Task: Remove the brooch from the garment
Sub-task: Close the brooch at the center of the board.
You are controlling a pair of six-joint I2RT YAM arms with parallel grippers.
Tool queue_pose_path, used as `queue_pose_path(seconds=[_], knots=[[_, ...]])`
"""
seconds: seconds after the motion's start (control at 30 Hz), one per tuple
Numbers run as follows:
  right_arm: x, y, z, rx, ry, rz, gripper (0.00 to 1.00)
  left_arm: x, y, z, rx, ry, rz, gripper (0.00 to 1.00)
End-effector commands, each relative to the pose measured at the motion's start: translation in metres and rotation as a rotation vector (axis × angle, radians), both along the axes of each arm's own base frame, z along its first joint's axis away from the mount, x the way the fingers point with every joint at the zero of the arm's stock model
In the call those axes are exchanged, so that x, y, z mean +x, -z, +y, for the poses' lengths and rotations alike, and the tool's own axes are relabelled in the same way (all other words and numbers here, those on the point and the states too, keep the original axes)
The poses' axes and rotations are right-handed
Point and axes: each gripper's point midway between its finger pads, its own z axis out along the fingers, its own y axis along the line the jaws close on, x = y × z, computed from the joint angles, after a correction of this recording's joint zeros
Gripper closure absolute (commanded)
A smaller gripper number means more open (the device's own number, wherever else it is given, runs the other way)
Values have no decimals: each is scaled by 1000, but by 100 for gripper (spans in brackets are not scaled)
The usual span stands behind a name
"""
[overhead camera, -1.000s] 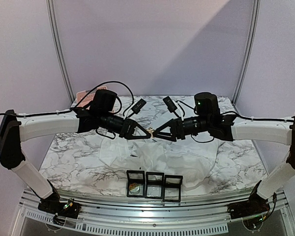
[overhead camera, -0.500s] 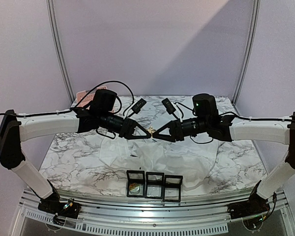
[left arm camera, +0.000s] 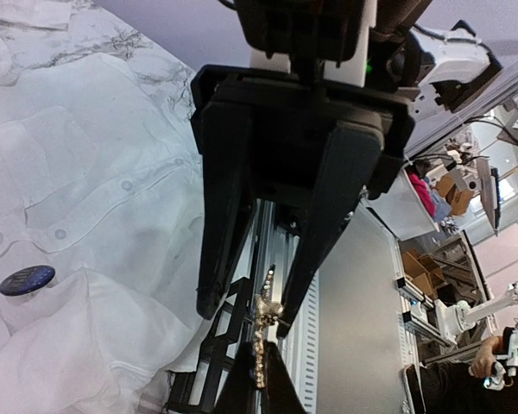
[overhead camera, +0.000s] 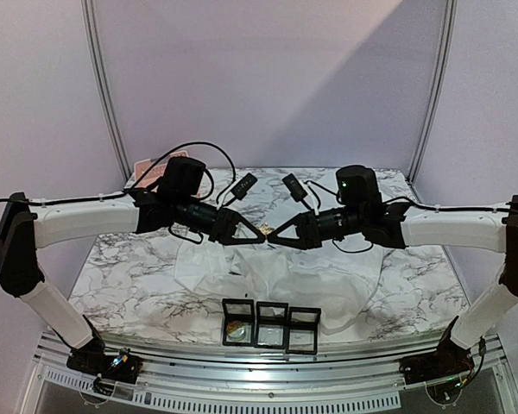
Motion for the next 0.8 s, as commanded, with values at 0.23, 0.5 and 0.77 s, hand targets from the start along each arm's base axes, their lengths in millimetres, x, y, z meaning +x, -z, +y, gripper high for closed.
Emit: queue_pose_path(seconds=[0.23, 0.5, 0.77], knots=[[8, -1, 6, -6, 24, 17, 79, -12, -6, -3, -7, 39, -39, 100], [10, 1, 8, -16, 27, 34, 82, -14, -7, -4, -6, 45, -43, 100], [11, 6, 10, -27, 28, 42, 84, -16, -8, -4, -7, 49, -48, 100]])
